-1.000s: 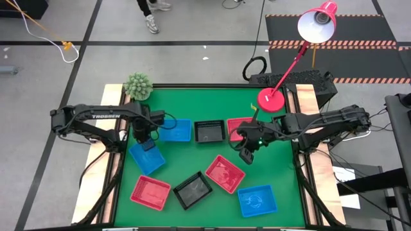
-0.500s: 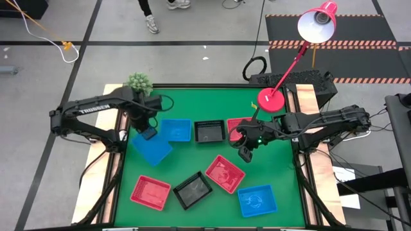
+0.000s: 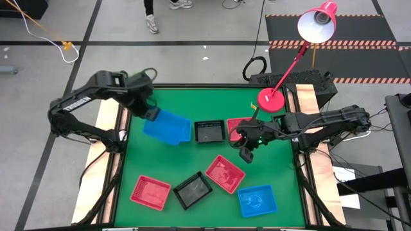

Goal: Stack baskets by color
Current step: Stack the middle blue bin on the top blue bin

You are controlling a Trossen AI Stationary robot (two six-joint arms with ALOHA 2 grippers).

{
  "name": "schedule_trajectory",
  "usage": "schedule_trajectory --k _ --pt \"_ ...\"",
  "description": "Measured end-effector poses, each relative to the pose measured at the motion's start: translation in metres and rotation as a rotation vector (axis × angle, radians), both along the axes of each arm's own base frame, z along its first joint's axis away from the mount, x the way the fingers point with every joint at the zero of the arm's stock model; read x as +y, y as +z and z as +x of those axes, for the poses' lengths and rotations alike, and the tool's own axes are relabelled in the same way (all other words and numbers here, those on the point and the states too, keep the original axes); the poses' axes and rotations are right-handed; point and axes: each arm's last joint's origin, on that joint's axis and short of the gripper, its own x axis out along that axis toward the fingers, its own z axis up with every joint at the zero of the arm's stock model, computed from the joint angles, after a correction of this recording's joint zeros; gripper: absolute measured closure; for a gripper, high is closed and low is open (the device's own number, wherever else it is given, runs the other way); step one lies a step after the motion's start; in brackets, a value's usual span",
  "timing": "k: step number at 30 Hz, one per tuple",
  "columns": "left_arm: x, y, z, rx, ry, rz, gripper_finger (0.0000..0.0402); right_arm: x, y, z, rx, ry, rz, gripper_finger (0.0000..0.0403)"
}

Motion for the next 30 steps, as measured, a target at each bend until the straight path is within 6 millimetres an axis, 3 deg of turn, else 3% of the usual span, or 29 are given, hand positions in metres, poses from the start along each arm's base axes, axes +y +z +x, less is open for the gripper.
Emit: schedule_trajectory --k 13,23,30 --pt "-0.001 0.041 -0.011 -0.15 0.255 -0.014 0.0394 0.001 0.002 -0.002 -0.013 0.079 -0.028 0.0385" --pt "-0.005 0.042 -0.01 -0.156 0.305 -0.079 0.0394 0.0 0.01 -0.01 -0.05 0.119 -0.029 0.0385" --pt "0.006 0.033 -0.003 -0.117 0.285 -0.078 0.0394 -0.001 0.02 -0.021 -0.104 0.173 -0.083 0.0385"
